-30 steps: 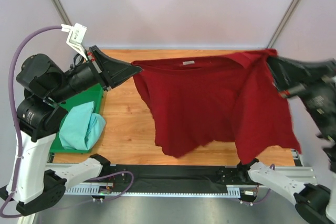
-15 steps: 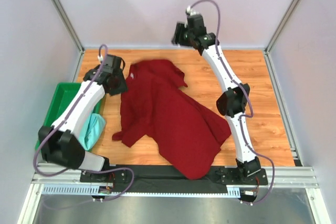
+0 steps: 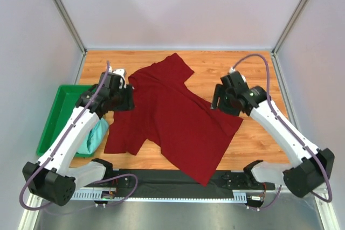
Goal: Fold and stack the t-shirts
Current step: Flatten the tshirt out
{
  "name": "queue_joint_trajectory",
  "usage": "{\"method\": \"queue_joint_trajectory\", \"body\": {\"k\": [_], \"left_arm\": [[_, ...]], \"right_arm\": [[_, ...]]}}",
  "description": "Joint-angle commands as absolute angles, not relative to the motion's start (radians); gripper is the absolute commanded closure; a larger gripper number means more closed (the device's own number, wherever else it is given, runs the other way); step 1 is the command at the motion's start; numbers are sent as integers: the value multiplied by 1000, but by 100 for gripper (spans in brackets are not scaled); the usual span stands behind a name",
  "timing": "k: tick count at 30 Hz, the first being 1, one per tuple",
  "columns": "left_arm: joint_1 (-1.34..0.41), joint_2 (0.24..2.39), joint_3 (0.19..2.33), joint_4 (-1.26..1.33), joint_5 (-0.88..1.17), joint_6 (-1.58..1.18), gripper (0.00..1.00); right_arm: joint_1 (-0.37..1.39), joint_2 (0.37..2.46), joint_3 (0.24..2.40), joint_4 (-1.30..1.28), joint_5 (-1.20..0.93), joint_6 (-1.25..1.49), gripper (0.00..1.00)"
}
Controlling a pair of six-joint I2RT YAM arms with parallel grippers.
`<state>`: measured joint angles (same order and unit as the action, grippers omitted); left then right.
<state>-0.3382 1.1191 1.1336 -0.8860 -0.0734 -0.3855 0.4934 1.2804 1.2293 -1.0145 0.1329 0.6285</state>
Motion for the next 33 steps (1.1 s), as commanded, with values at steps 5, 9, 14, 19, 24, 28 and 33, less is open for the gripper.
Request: {"method": "queue_joint_trajectory", "body": {"k": [5,9,14,19,24,28,33], "left_arm": [[-345,1192,994,-831,80,-357,39],[-351,1235,924,-790,31,-457,36],[-360,1341,865,-710,63,-549,36],[-376,1507,903,-672,60,-598,36],[-419,1720,1032,-672,75,-643,36],[-439,1864,1179,-681,117,-687,37],[-488,1947,1494,-879,-63,-628,35]], "right_arm": [[495,1267,974,-910,241,1011,34],[495,1405,973,-867,253,1089,33],[494,1523,942,-779,262,1120,34],[444,1658,959,-718,321,1052,33],[353,1823,1084,-698,368,916,33],[295,1997,1317,-744,419,796,33],[265,2207,1803,-952,469,606,31]]}}
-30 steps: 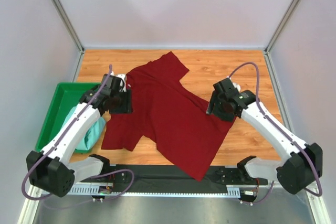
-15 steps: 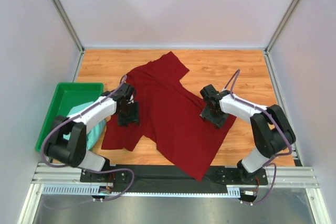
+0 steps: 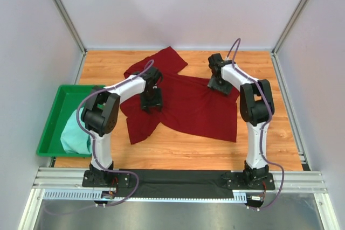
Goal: Fold and stack the t-shirts
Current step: Flatten the tshirt out
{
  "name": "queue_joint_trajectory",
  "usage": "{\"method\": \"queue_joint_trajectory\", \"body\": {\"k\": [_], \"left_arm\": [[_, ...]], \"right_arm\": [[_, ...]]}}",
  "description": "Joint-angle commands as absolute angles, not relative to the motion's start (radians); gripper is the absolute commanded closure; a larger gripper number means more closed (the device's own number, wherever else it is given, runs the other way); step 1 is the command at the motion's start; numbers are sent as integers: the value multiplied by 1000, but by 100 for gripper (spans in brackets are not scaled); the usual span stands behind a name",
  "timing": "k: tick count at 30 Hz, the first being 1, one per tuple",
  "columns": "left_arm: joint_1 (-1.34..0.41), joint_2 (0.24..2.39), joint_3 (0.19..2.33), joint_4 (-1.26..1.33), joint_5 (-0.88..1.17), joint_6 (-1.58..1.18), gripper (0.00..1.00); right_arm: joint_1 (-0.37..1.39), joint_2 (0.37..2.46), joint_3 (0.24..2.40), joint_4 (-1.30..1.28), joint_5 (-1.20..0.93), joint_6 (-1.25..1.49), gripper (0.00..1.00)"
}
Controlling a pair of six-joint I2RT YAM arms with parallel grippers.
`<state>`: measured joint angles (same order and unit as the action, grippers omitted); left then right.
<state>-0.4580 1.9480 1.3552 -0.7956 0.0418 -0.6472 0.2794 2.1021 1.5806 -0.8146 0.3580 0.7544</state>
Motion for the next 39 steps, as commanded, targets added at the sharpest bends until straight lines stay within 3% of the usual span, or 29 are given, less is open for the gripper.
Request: {"method": "queue_joint_trajectory", "body": {"k": [1,4,8,11,13,15,19,26,39], "left_arm": [[-492,1925,1508,-894,-69,-617,35],[-506,1777,1491,-966,-84,-606,34],[-514,1476,1263,-982,-80,-682,37],[-503,1173,1033,-959,-54,-767,62],[-473,1086,895,-928,-8,-804,69],[-408,1030,813,-890,56,-839,68],[-348,1101,799,-890,17,-844,57],[-273,1198,668,-816,67,-936,52],[-275,1338,613,-695,110,-947,57]], "right_arm": [[264,2224,1804,-1009,475,601,29],[264,2156,1873,-1101,443,565,25],[264,1935,1638,-1111,373,587,17],[265,1737,1472,-1060,194,650,18],[287,1596,1318,-1040,114,688,18],[298,1510,1185,-1014,71,713,20],[301,1347,1018,-982,23,768,22],[295,1275,966,-1008,57,775,21],[268,1275,953,-983,31,772,21]]}}
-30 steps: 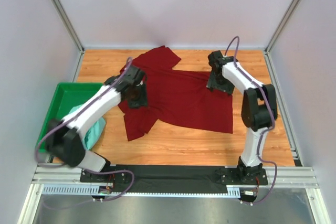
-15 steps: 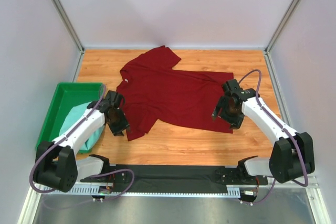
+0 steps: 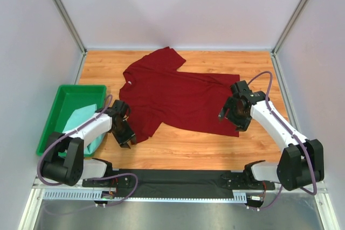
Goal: Fold and stack the t-shirts
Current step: Flatten the tshirt out
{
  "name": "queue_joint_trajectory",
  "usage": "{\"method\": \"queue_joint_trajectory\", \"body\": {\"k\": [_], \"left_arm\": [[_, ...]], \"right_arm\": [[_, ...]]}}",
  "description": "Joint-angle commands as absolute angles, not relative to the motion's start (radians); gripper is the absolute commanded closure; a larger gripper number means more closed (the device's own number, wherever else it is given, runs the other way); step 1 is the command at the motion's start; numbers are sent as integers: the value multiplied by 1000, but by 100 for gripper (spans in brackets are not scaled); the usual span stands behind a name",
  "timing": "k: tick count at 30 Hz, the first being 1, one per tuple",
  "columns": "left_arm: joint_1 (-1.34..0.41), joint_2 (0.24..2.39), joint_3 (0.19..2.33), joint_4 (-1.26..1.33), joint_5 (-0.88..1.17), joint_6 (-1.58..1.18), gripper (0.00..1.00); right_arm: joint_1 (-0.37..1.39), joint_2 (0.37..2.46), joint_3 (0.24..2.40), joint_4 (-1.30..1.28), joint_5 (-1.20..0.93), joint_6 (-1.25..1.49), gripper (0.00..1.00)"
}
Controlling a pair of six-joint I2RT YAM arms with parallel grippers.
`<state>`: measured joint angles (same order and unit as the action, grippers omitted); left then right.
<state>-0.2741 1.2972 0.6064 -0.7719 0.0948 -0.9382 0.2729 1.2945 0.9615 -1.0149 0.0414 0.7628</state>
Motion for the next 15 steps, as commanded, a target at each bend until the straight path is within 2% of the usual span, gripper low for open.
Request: {"method": "queue_joint_trajectory", "body": {"k": [1,8,15], "left_arm": [[-276,1339,621,-707,113,-940,57],[-299,1181,634,-810,29,-963,56],[-298,1356,698,-772,26,-914,54]], "right_arm": [[268,1279,953,-982,31,770,21],[258,1295,951,-960,23,762,21],[245,1319,942,-951,14,772,20]]}}
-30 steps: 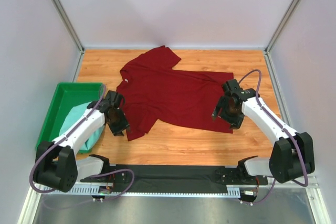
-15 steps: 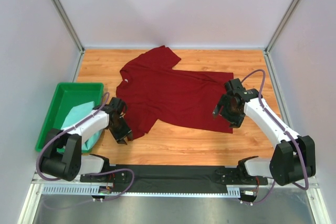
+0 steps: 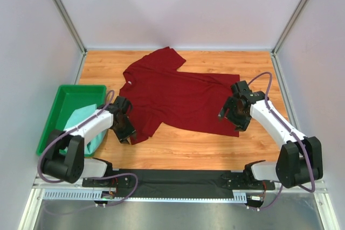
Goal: Fold and stack the t-shirts
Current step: Flatten the tshirt out
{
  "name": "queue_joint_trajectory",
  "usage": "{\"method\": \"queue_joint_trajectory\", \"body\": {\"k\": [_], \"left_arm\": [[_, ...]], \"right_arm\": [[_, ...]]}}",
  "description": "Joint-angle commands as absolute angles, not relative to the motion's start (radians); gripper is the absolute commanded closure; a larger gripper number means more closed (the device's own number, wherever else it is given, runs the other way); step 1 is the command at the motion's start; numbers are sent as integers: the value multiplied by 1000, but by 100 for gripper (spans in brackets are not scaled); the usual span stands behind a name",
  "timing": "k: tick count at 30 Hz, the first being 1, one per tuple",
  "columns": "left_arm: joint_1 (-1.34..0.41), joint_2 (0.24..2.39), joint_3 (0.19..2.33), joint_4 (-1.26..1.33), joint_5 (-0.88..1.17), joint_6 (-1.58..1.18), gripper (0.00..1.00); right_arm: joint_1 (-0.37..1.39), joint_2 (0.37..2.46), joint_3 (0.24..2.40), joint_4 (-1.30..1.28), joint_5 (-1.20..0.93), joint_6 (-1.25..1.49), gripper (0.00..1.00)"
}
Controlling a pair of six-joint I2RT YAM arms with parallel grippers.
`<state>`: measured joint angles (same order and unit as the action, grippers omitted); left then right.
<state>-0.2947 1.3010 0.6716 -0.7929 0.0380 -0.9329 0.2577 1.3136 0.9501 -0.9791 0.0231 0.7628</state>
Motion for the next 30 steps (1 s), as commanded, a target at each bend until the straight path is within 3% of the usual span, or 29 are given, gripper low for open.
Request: {"method": "queue_joint_trajectory", "body": {"k": [1,7,11,14,21,30], "left_arm": [[-298,1368,696,-769,22,-917,54],[-295,1431,672,-715,14,-902,58],[-291,1422,646,-687,26,-905,86],[-291,1388,682,-731,3,-874,100],[-293,1244,741,-802,-58,-811,100],[-295,1129,775,-859,-86,-776,100]], "right_arm": [[241,1321,939,-950,-17,775,20],[175,1328,904,-954,-38,784,20],[111,1335,865,-960,-35,876,26],[77,1335,827,-927,-17,934,33],[45,1348,746,-868,46,1113,37],[-20,1408,727,-790,118,1094,44]]}}
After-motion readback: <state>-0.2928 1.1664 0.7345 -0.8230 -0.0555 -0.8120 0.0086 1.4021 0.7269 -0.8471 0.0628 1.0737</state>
